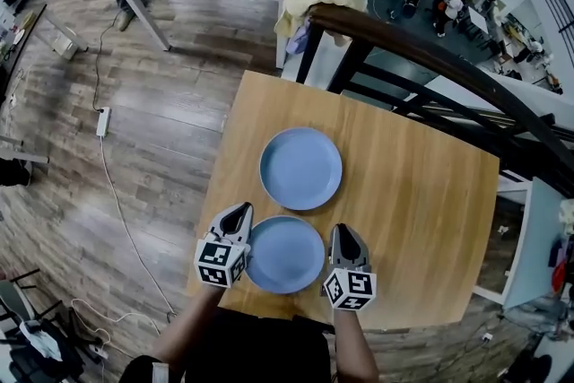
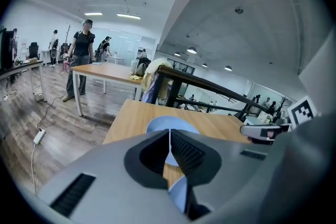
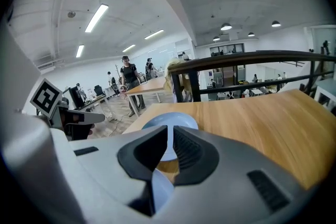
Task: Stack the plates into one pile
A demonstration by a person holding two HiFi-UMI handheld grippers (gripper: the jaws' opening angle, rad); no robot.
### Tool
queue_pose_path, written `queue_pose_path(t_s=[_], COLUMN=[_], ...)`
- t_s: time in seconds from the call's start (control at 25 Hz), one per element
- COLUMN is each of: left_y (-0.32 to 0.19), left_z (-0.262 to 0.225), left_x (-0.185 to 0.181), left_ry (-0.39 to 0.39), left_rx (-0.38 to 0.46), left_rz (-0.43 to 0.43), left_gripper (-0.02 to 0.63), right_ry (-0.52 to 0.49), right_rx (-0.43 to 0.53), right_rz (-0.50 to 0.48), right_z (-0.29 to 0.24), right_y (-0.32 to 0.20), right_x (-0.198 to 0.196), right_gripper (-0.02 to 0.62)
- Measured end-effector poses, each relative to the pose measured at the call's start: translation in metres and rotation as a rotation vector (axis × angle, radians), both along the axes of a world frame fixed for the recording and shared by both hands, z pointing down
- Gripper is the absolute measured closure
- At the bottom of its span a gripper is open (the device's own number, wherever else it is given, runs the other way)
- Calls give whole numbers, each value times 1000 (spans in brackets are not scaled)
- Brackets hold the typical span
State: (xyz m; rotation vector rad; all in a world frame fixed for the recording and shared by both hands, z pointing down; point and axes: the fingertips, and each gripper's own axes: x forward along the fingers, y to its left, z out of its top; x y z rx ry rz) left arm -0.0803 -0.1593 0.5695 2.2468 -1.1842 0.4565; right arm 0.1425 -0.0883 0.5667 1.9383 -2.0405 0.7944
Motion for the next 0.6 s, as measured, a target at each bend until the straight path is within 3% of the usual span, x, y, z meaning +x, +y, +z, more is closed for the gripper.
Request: queue_pose_path(t_s=[0.6], left_y=[-47], left_z=[69], left_x=[4], left_ry=[5], left_rx=[-126], left_rz=[32], left_gripper=[574], right_ry=[-15], right_rx=[-116], right_rz=[48], right_z=[64], right_y=[-41], right_x=[13], right_gripper=[543])
